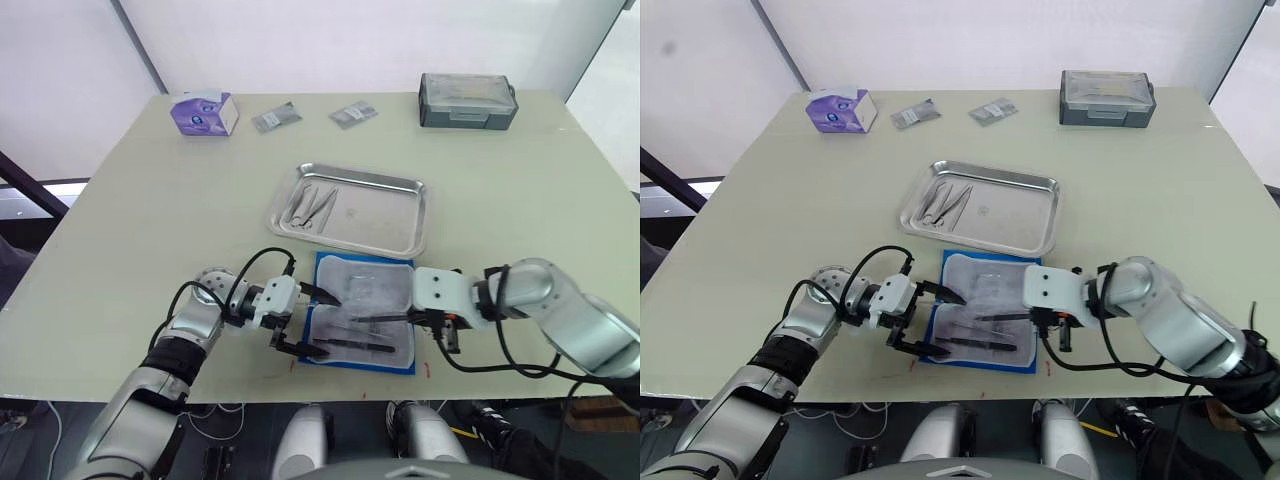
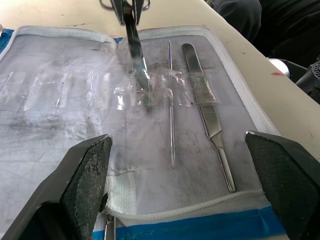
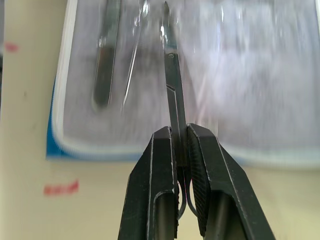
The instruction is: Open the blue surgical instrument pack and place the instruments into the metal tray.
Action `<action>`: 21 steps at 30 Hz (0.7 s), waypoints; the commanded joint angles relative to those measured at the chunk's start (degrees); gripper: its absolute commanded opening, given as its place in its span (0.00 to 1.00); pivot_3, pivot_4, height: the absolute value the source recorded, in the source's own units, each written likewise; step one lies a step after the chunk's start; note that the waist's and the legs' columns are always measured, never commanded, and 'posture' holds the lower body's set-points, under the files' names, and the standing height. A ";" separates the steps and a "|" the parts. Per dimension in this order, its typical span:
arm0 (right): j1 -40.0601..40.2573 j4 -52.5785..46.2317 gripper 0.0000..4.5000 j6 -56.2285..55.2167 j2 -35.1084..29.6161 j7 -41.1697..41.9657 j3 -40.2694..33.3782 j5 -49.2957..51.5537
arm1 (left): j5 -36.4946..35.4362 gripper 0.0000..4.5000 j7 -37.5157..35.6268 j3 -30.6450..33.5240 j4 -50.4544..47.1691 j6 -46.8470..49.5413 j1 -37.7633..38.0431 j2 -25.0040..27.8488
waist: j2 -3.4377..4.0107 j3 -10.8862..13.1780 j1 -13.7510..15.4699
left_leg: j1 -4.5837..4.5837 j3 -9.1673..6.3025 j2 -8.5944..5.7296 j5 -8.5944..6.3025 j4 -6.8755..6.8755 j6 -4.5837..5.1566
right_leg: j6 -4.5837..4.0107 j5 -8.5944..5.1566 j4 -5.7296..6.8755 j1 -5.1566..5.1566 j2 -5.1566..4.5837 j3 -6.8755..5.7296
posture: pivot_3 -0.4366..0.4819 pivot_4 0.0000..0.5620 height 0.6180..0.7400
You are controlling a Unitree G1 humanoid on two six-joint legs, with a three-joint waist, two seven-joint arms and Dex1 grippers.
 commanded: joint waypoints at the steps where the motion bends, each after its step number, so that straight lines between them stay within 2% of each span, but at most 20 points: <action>1: 1.11 -2.15 0.03 -2.17 -2.21 1.26 -4.10 1.40 | 6.42 1.00 -2.43 -3.75 5.60 0.40 2.78 -0.66 | 0.02 -0.01 0.00 | 0.00 -0.03 0.00 0.00 0.01 0.00 | 0.01 0.00 0.01 0.00 0.01 -0.02 | 0.48 0.27 0.93; 5: 4.20 -1.71 0.03 -5.36 -6.05 3.20 -7.98 2.46 | 6.42 1.00 -2.57 -3.66 6.18 0.15 2.52 -0.87 | 0.11 -0.04 0.19 | -0.06 -0.07 -0.06 0.00 0.03 0.00 | 0.02 0.00 -0.01 0.00 0.00 0.00 | 0.48 0.27 0.93; 12: 7.11 -1.92 0.03 -7.27 -7.57 4.10 -13.61 5.49 | 6.15 1.00 -2.64 -3.80 6.56 -0.17 2.30 -0.77 | 0.17 -0.08 0.11 | -0.06 -0.07 -0.05 0.01 0.05 0.01 | 0.24 -0.06 0.00 0.00 0.02 0.03 | 0.48 0.27 0.93; 16: 7.31 -0.74 0.03 -6.13 -5.26 3.08 -17.56 9.26 | 5.48 1.00 -2.64 -4.03 6.17 0.21 2.40 -0.53 | 0.16 -0.07 0.08 | -0.06 -0.06 -0.05 0.01 0.06 0.01 | 0.13 0.02 0.00 0.01 0.02 0.04 | 0.48 0.27 0.93; 21: 2.71 3.51 0.03 -1.38 2.64 -3.13 -19.51 12.19 | 4.87 1.00 -2.64 -3.91 6.03 0.26 2.64 -0.54 | 0.19 -0.09 -0.06 | -0.05 -0.05 -0.06 0.01 0.07 0.01 | 0.11 0.05 0.02 0.01 0.03 0.07 | 0.48 0.27 0.93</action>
